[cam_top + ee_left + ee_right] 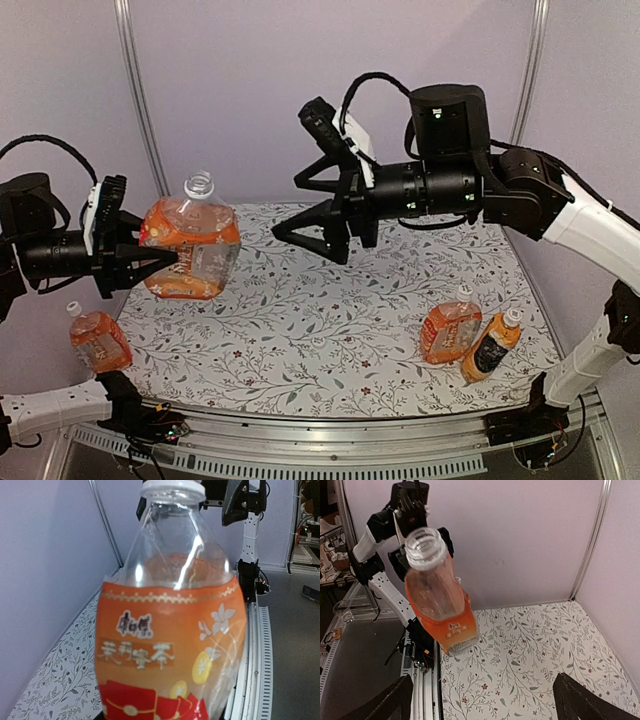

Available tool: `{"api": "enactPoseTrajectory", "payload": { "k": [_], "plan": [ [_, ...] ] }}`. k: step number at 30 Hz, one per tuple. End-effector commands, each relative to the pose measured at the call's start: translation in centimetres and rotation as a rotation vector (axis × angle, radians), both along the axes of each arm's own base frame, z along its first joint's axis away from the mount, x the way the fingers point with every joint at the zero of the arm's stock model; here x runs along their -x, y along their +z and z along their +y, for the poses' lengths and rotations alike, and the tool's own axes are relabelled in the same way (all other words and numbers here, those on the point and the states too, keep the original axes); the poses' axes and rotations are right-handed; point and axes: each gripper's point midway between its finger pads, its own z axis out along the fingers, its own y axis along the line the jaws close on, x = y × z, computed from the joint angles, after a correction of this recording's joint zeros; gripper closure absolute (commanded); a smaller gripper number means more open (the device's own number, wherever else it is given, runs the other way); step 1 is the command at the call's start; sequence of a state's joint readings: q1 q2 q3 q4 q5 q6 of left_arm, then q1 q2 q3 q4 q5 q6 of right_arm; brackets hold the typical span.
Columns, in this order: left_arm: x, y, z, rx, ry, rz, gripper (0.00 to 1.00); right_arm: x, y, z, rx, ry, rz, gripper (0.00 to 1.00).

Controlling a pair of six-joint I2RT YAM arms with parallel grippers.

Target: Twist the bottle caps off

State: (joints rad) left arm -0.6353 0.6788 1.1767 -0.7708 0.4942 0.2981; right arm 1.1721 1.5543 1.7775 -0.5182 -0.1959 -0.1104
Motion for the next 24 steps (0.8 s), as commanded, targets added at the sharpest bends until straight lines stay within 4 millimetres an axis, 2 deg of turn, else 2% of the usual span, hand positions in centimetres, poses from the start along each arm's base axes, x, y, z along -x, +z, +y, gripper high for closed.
{"api": "enactPoseTrajectory", "payload": {
  "k": [1, 5, 9, 14, 17, 22, 24],
  "plan": [
    [1.4, 0.1, -0.6, 0.005, -0.091, 0.043, 0.88, 2.1, 2.6, 2.1, -0.109, 0.134, -0.13, 0.01],
    [1.4, 0.0, -0.8, 0.001, -0.104, 0.046, 0.88, 3.0, 5.6, 3.2, -0.186, 0.165, -0.155, 0.01],
    [1.6, -0.4, -1.2, 0.004, -0.132, 0.057, 0.87, 4.6, 6.4, 5.2, -0.22, 0.262, -0.147, 0.06],
    [1.5, -0.6, -1.4, 0.001, -0.135, 0.055, 0.87, 5.3, 5.6, 7.0, -0.217, 0.328, -0.098, 0.19],
    [1.4, -0.7, -1.3, -0.003, -0.131, 0.053, 0.87, 5.6, 5.5, 7.7, -0.224, 0.349, -0.067, 0.32],
    [1.2, -0.9, -1.5, -0.009, -0.131, 0.056, 0.86, 5.8, 4.8, 8.8, -0.221, 0.376, -0.019, 0.39],
    [1.1, -1.0, -1.5, -0.011, -0.129, 0.058, 0.86, 5.9, 4.7, 9.0, -0.222, 0.386, -0.004, 0.45]
  ]
}}
